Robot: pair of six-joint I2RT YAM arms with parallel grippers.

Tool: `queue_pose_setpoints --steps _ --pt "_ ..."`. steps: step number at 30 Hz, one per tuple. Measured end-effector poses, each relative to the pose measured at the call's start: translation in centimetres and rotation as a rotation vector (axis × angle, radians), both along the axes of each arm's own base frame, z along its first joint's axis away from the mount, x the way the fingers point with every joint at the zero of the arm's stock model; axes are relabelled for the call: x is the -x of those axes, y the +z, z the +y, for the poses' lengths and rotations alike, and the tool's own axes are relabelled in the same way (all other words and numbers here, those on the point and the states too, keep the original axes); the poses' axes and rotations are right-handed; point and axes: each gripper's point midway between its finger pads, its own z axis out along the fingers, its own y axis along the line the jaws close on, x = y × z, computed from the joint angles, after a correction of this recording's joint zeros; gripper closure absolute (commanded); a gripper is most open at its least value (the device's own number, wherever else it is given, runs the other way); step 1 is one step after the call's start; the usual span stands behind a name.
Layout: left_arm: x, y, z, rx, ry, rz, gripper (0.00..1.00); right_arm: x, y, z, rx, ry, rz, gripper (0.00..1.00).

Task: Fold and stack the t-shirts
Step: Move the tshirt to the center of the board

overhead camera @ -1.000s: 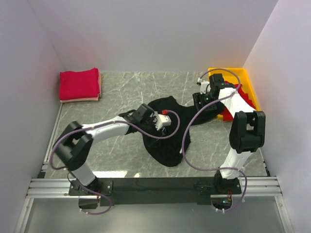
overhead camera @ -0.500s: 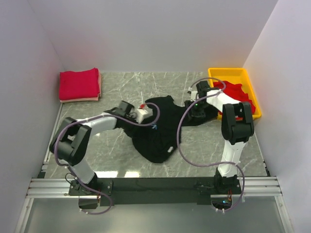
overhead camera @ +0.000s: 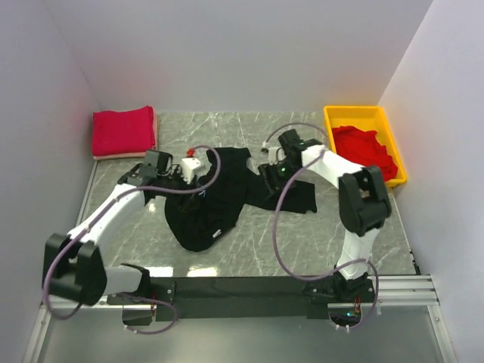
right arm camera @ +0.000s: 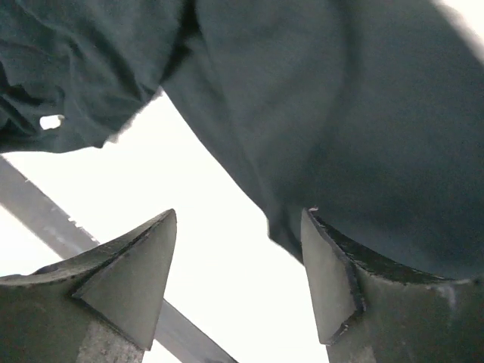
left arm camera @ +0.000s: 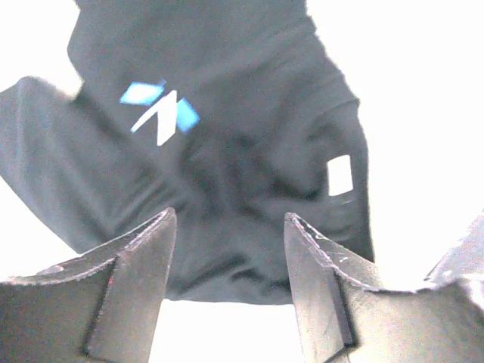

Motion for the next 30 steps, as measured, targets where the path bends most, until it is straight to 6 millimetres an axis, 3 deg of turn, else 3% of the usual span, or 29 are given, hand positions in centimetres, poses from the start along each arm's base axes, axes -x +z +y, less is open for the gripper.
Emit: queue_pose_setpoints --steps 3,6,10,14,16,19,20,21,23,24,27,30 --pt "1.5 2.0 -3.7 0.035 -0.087 -0.058 0.34 -1.0 2.0 -1.9 0.048 -0.045 -0.101 0.26" --pt "3.4 1.4 -7.7 0.057 -0.152 -0.037 0.34 -2.3 2.9 -3.1 0.103 -0.08 -0.179 0.25" --pt "4.7 -1.9 -10.3 0.012 -0.142 0.043 0.33 -2.9 0.7 -5.1 0.228 -0.12 -0.18 0.24" --pt "4.5 -5.1 -11.4 -0.065 -0.106 0.07 0.37 -2.4 -2.6 -6.7 0.336 -0.129 -0.116 0.25" --pt "4.2 -6.5 -11.6 -0.098 -0.086 0.082 0.43 -2.3 -3.8 -7.1 0.371 -0.125 -0.089 0.32" --pt "3.7 -8.3 -11.9 -0.142 -0.061 0.114 0.61 -2.5 -3.8 -7.4 0.392 -0.129 -0.085 0.48" --pt "3.3 -8.4 -12.1 -0.144 -0.054 0.113 0.71 -2.6 -3.9 -7.7 0.403 -0.129 -0.083 0.57" --pt "2.7 -8.1 -12.2 -0.14 -0.041 0.101 0.75 -2.7 -3.9 -8.0 0.407 -0.135 -0.079 0.64" --pt "2.1 -8.1 -11.9 -0.14 -0.026 0.104 0.93 -3.0 -4.0 -8.6 0.413 -0.149 -0.065 0.88" --pt "1.9 -8.1 -11.4 -0.142 -0.015 0.115 0.97 -3.1 -4.0 -9.1 0.407 -0.161 -0.054 1.0" --pt "1.0 -7.6 -8.9 -0.114 0.023 0.179 0.99 -3.2 -4.0 -10.7 0.4 -0.202 -0.019 1.0" --pt "-0.2 -4.8 -5.2 -0.031 0.07 0.207 0.99 -3.0 -3.9 -12.7 0.411 -0.226 -0.004 1.0"
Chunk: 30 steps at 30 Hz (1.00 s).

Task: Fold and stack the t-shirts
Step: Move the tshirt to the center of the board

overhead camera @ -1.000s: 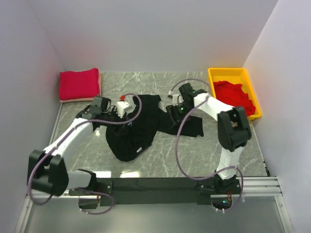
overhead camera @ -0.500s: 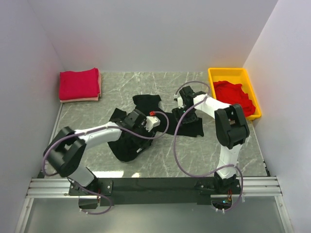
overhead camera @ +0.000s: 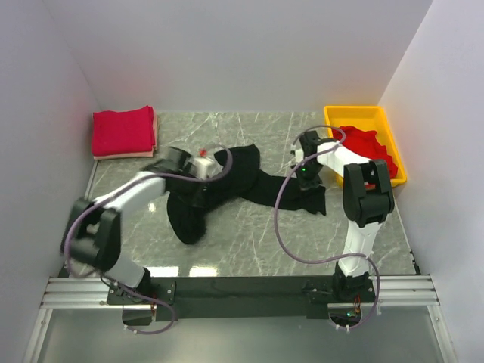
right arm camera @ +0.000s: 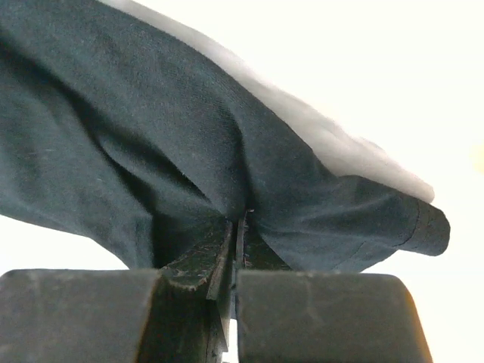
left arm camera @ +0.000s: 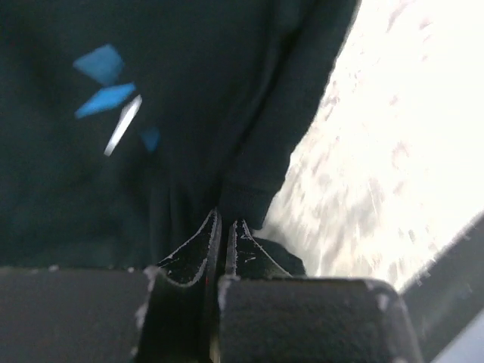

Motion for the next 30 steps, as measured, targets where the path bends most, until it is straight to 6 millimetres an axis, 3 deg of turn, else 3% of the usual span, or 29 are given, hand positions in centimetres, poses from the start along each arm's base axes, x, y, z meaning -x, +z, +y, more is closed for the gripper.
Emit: queue_pose_setpoints --steps 4,7,9,13,16,18,19,20,21,22,23,26,28,30 --pt "-1.1 7.5 5.2 0.109 0.052 -0.131 0.99 1.6 0.2 -3.2 0.05 -0.003 0.025 1.0" --pt "-0.8 10.4 8.2 0.131 0.072 -0.2 0.99 3.0 0.8 -4.8 0.085 0.027 0.037 1.0" --pt "-0.5 9.9 11.0 0.118 0.129 -0.176 0.99 4.0 1.5 -5.2 0.096 0.065 0.035 1.0" --pt "-0.5 4.6 17.8 0.068 0.313 -0.012 0.99 5.1 2.3 -5.6 0.108 0.143 0.024 1.0" --pt "-0.5 0.9 21.7 0.054 0.426 0.098 0.99 5.9 2.0 -5.8 0.111 0.185 0.038 1.0" --pt "-0.7 -0.6 23.3 0.062 0.462 0.156 0.94 6.4 1.6 -5.7 0.104 0.206 0.052 1.0" --pt "-0.8 -1.2 23.9 0.064 0.464 0.174 0.89 6.5 1.6 -5.5 0.096 0.219 0.058 1.0" --pt "-1.0 -1.5 24.2 0.065 0.445 0.186 0.76 6.6 1.6 -5.3 0.086 0.232 0.059 0.99" --pt "-1.1 -1.6 24.3 0.06 0.419 0.184 0.69 6.7 1.7 -5.1 0.075 0.246 0.061 0.92" --pt "-1.1 -1.5 24.5 0.052 0.39 0.18 0.53 6.8 1.8 -5.1 0.071 0.257 0.066 0.84" --pt "-1.2 -1.2 24.6 0.047 0.361 0.165 0.45 7.0 2.0 -5.1 0.067 0.275 0.075 0.64" --pt "-2.2 1.0 24.5 0.04 0.293 0.095 0.37 7.3 2.9 -4.6 0.028 0.314 0.083 0.39" --pt "-3.4 3.1 23.5 0.031 0.243 0.015 0.37 7.2 3.9 -4.2 -0.001 0.34 0.054 0.38" --pt "-4.5 5.3 21.0 0.027 0.166 -0.068 0.37 7.1 5.0 -3.9 -0.017 0.359 0.01 0.38"
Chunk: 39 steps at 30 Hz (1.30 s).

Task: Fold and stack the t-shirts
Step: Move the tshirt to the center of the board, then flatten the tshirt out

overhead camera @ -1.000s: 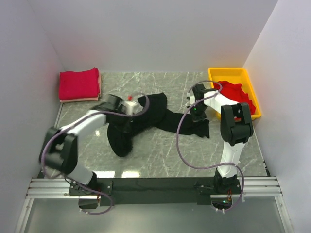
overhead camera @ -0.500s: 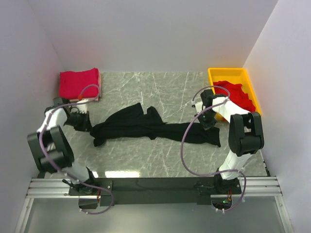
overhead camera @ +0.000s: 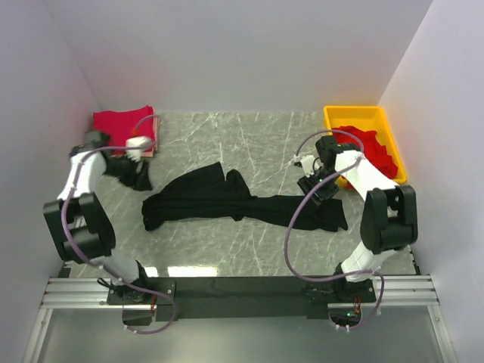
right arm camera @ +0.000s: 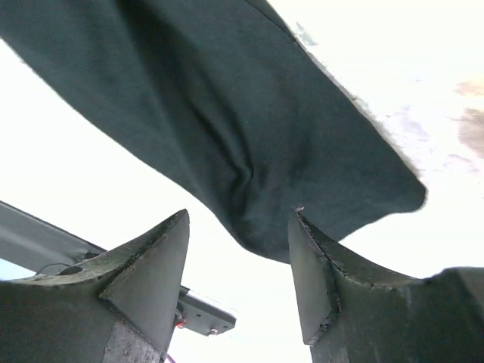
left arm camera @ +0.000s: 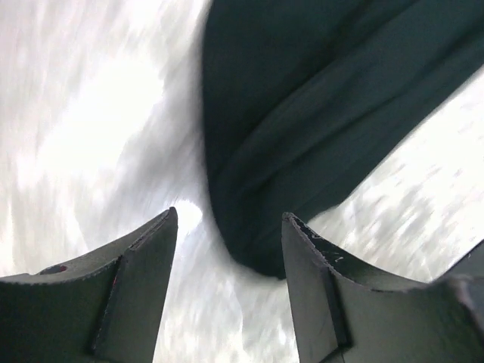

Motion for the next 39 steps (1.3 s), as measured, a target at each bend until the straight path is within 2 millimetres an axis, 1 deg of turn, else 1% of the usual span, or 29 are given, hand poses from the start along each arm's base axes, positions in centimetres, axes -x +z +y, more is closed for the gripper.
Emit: queue_pose_setpoints --steps 1,2,3,5,6,7,9,11,13,15,18,21,22,24,25,27,28,30,33,34,36,39 --pt "-0.5 1.0 -1.8 -0.006 -0.044 -0.042 0.37 -0.1 0.6 0.1 -0.011 0.008 -0.023 0.38" --pt "-1.1 2.1 -4.2 -0.007 -0.103 -0.088 0.37 -0.2 1.1 0.2 -0.019 0.016 -0.044 0.38" --pt "-1.4 2.8 -6.8 -0.001 -0.162 -0.122 0.37 -0.2 1.5 0.2 -0.022 0.023 -0.059 0.38" --pt "-1.7 3.6 -11.6 0.018 -0.265 -0.171 0.37 -0.2 1.4 0.1 -0.019 0.031 -0.064 0.39" --pt "-1.6 3.5 -13.5 0.029 -0.303 -0.174 0.37 -0.2 1.2 0.0 -0.017 0.031 -0.06 0.39" --pt "-1.6 3.2 -15.0 0.038 -0.329 -0.17 0.37 0.0 0.8 -0.1 -0.014 0.032 -0.051 0.39" --pt "-1.9 1.9 -17.0 0.044 -0.348 -0.142 0.37 0.4 0.2 -0.5 -0.008 0.025 -0.028 0.4" --pt "-2.2 0.4 -17.9 0.04 -0.343 -0.106 0.4 0.6 -0.1 -0.9 -0.007 0.01 -0.016 0.41" --pt "-2.3 -1.2 -18.6 0.031 -0.347 -0.072 0.4 0.5 -0.1 -1.3 -0.007 -0.005 -0.016 0.41" --pt "-2.2 -2.2 -19.2 0.018 -0.357 -0.052 0.4 0.4 -0.1 -1.7 -0.006 -0.019 -0.016 0.41" --pt "-2.0 -3.0 -20.4 0.008 -0.387 -0.045 0.4 0.4 -0.1 -2.1 -0.006 -0.035 -0.015 0.4" --pt "-1.8 -3.6 -21.3 0.005 -0.408 -0.035 0.48 0.4 -0.1 -2.3 -0.006 -0.043 -0.015 0.39" --pt "-1.9 -3.9 -21.6 0.004 -0.413 -0.03 0.54 0.4 -0.1 -2.3 -0.006 -0.043 -0.015 0.39" --pt "-1.8 -4.3 -21.7 0.003 -0.418 -0.018 0.59 0.4 -0.1 -2.4 -0.005 -0.042 -0.015 0.39" --pt "-1.7 -4.4 -21.7 0.001 -0.42 -0.014 0.64 0.4 -0.1 -2.5 -0.005 -0.042 -0.015 0.39" --pt "-1.7 -4.5 -21.6 -0.001 -0.427 -0.016 0.69 0.4 -0.1 -2.6 -0.004 -0.042 -0.016 0.39" --pt "-1.7 -4.5 -21.6 -0.002 -0.431 -0.016 0.75 0.3 -0.1 -2.7 -0.004 -0.044 -0.016 0.39" --pt "-1.3 -4.6 -21.6 -0.007 -0.442 -0.008 0.79 0.3 -0.1 -2.9 -0.004 -0.048 -0.016 0.4" --pt "-0.7 -4.7 -21.6 -0.012 -0.466 0.006 0.89 0.3 -0.1 -3.1 -0.001 -0.055 -0.016 0.4" --pt "-0.5 -4.8 -21.6 -0.013 -0.474 0.013 0.95 0.3 -0.1 -3.2 -0.001 -0.056 -0.015 0.4" --pt "-0.1 -4.7 -21.6 -0.012 -0.488 0.02 0.99 0.3 -0.1 -3.3 0.001 -0.057 -0.015 0.41" --pt "0.3 -4.1 -21.5 -0.01 -0.491 0.018 0.99 0.3 -0.1 -3.6 0.004 -0.059 -0.016 0.41"
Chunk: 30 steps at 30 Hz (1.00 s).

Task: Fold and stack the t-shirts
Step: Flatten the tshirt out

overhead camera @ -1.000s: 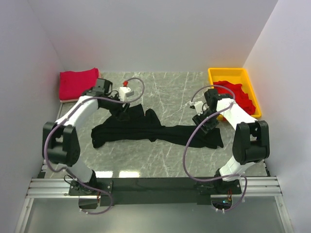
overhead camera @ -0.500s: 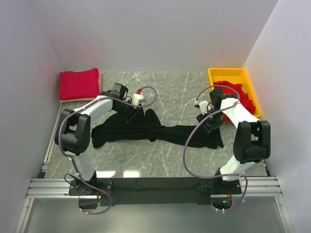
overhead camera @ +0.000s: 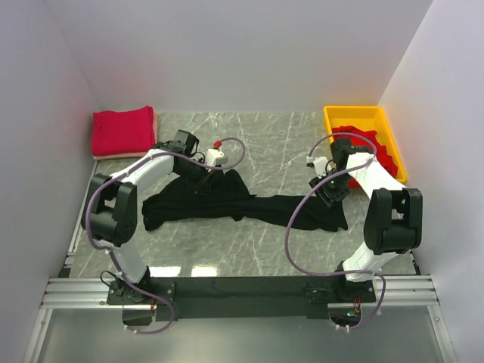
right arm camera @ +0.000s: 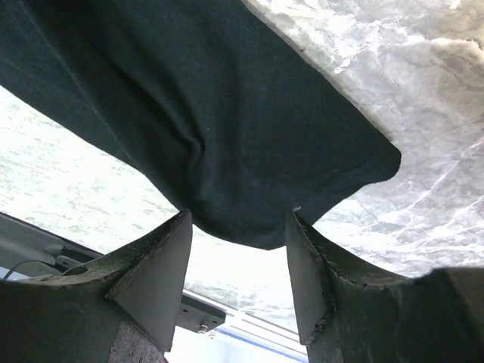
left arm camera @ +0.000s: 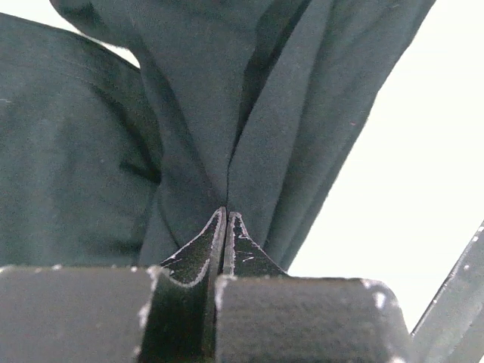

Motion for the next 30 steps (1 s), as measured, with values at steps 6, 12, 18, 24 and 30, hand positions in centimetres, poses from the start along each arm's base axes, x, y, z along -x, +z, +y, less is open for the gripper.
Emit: queue_pose_setpoints --steps 6,12,18,24,30 --pt "0.2 4.2 0.3 0.032 0.009 -0.094 0.99 0.0 0.0 -0.2 0.004 -0.002 -0.001 0.41" --pt "0.0 4.5 1.2 -0.003 0.028 -0.117 0.83 0.0 0.0 -0.1 0.003 -0.002 0.0 0.41" --pt "-0.1 4.0 1.6 -0.024 0.01 -0.111 0.55 0.0 0.1 -0.2 0.003 0.002 0.002 0.4" --pt "-0.9 6.3 -1.6 0.044 -0.092 -0.132 0.56 0.0 0.1 -0.2 0.004 0.016 0.001 0.41" --pt "-0.8 4.1 -4.5 0.036 -0.196 -0.094 0.57 0.0 0.1 -0.2 0.005 0.023 0.001 0.4"
